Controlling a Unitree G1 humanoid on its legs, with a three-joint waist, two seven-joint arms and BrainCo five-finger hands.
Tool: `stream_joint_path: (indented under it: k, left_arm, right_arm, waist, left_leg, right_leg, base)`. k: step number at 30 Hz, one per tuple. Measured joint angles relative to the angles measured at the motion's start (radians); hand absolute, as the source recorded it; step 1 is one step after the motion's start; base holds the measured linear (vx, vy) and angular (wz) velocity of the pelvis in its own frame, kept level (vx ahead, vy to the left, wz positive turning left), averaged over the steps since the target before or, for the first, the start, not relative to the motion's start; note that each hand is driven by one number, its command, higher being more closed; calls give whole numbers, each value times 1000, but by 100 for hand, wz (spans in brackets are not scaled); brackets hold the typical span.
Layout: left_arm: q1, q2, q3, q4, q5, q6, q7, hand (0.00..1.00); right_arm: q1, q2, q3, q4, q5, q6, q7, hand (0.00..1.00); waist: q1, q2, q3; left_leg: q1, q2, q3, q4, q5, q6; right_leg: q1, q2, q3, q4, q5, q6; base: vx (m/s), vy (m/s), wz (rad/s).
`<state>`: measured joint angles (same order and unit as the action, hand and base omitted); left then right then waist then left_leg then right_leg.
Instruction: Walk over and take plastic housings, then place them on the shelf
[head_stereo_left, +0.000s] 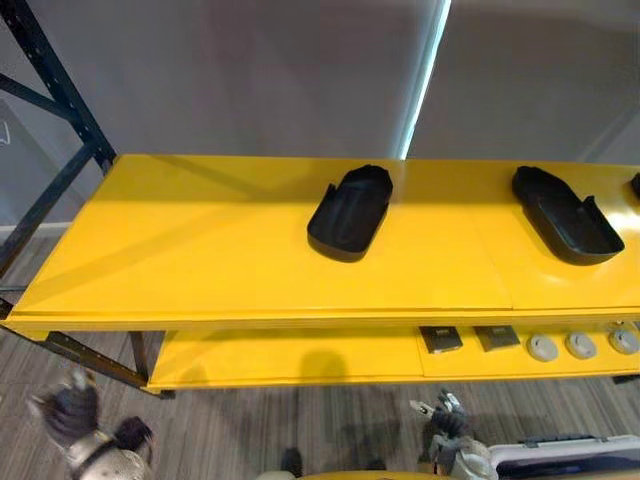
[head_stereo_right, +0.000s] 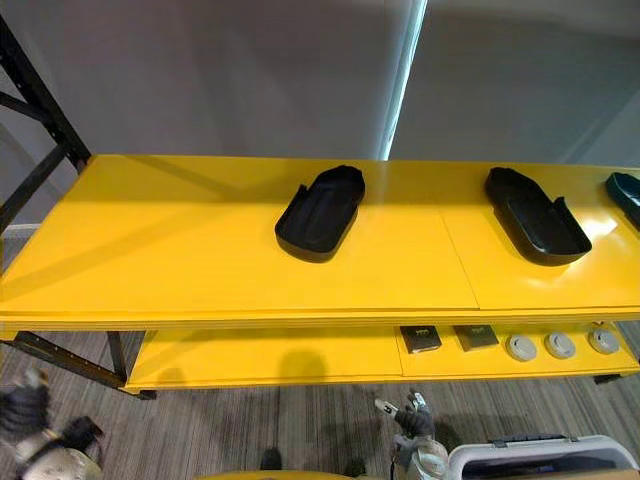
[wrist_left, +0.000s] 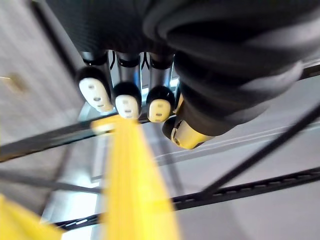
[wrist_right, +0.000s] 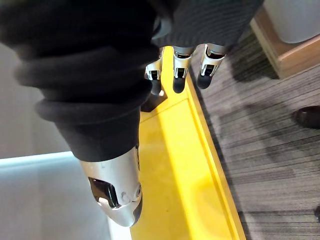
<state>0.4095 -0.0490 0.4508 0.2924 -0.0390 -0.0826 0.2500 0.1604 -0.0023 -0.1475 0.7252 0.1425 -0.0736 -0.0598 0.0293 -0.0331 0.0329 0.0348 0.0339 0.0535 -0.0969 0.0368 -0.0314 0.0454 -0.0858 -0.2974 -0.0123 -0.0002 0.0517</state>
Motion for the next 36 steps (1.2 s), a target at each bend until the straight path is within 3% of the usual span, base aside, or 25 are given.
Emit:
stream_joint_path:
  k: [2, 6, 14, 25, 29, 32, 36]
  left_arm:
    - [-21, -6, -60, 161, -3, 11, -35, 0]
    - [-60, -18, -117, 272, 3, 12, -54, 0]
    - [-129, 9, -245, 345, 76, 8, -48, 0]
    - [-194, 77, -331, 342, 134, 4, -46, 0]
    - [-215, 74, -339, 280, 133, -2, -37, 0]
    - [-218, 62, -351, 250, 131, -3, -26, 0]
    - [-217, 55, -381, 212, 131, -4, -26, 0]
  right_arm:
    - [8, 3, -1, 1, 2, 6, 0, 0]
    - [23, 7, -9, 7, 4, 6, -2, 0]
    - [19, 7, -48, 69, 4, 4, -28, 0]
    - [-29, -6, -52, 83, -36, -6, -49, 0]
    - [-54, -8, -51, 37, -36, -14, -61, 0]
    - [-47, -8, -51, -5, -36, -17, -72, 0]
    - [-39, -6, -40, -51, -37, -19, -72, 0]
  waist:
    - [-1, -2, -9]
    - [-13, 2, -12]
    - [-14, 30, -14]
    - [-19, 17, 7]
    - [-16, 8, 47]
    - [-18, 11, 50]
    - [-18, 10, 52]
  left_leg:
    - [5, 0, 4, -3, -7, -1]
    - [8, 0, 6, -6, -10, -3]
    - [5, 2, 12, -6, -14, -7]
    - [7, 11, 37, 11, -24, -16]
    - [-105, 17, 4, 220, -115, -15]
    - [-119, 20, -19, 256, -141, -19]
    - [-159, 31, 42, 343, -192, -11]
  right_leg:
    - [0, -1, 0, 7, -8, 3]
    - [-1, -1, 1, 14, -22, 4]
    - [-6, 4, 18, 8, -23, 4]
    - [-15, 17, 51, -6, -21, 1]
    - [-60, 19, 64, 46, -28, -9]
    - [-87, 20, 88, 71, -30, -7]
    - [-152, 14, 161, 133, -38, 5]
  base:
    - [4, 5, -4]
    - [0, 0, 0]
    - [31, -3, -2]
    - [43, -7, -9]
    - [-65, -6, -10]
    - [-74, 3, -21]
    - [-108, 53, -43]
